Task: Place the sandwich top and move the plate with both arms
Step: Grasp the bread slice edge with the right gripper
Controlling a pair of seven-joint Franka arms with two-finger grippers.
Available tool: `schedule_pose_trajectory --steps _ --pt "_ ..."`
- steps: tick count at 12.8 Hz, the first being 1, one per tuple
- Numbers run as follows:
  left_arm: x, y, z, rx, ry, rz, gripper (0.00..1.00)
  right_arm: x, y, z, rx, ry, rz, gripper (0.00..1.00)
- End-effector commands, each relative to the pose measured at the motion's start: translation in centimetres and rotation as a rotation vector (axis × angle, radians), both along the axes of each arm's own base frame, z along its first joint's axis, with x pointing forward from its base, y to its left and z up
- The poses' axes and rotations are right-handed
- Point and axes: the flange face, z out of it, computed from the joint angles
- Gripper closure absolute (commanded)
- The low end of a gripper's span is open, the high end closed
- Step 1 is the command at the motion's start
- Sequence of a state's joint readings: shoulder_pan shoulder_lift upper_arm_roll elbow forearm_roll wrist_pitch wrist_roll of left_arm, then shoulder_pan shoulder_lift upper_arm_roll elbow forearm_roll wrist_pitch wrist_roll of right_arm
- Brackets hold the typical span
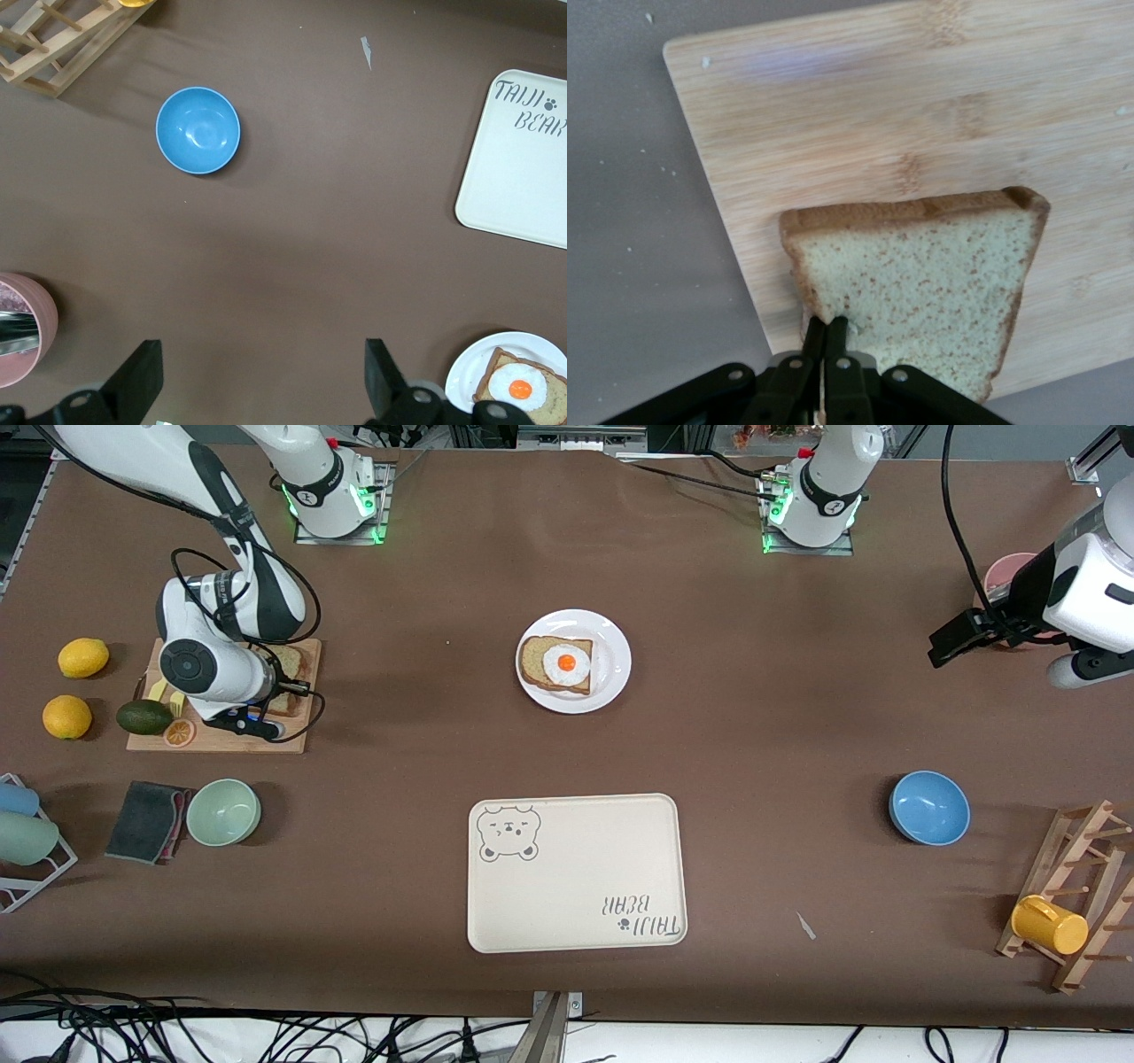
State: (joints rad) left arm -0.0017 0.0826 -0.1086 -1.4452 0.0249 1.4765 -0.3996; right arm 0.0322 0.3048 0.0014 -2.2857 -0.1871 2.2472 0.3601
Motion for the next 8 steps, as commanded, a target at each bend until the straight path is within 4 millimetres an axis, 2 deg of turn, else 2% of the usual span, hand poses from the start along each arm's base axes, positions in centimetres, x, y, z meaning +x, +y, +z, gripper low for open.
schedule_pose_trajectory --steps 1,2,4,5,7,8 --pt "-1.8 2.6 -0.6 0.036 -0.065 0.048 0.0 0.1 -0.3 -0.1 -0.055 0.0 0.009 1.0" --pt "-2.4 3.0 -0.8 0.038 -0.076 0.055 0.0 0.2 0.2 0.4 -0.058 0.0 0.02 1.0" --pt "-2.3 3.3 -0.7 0.036 -0.08 0.063 0.0 0.7 1.4 2.2 -0.082 0.025 0.027 1.0" --pt "-2.3 4.0 -0.7 0.037 -0.079 0.069 0.0 1.6 2.0 3.9 -0.098 0.043 0.027 1.0" --pt "-2.2 6.9 -0.3 0.026 -0.088 0.102 0.0 3.8 4.2 7.8 -0.112 0.071 0.062 1.0" --pt "-2.2 7.6 -0.4 0.025 -0.086 0.103 0.0 4.6 5.6 9.8 -0.112 0.066 0.079 1.0"
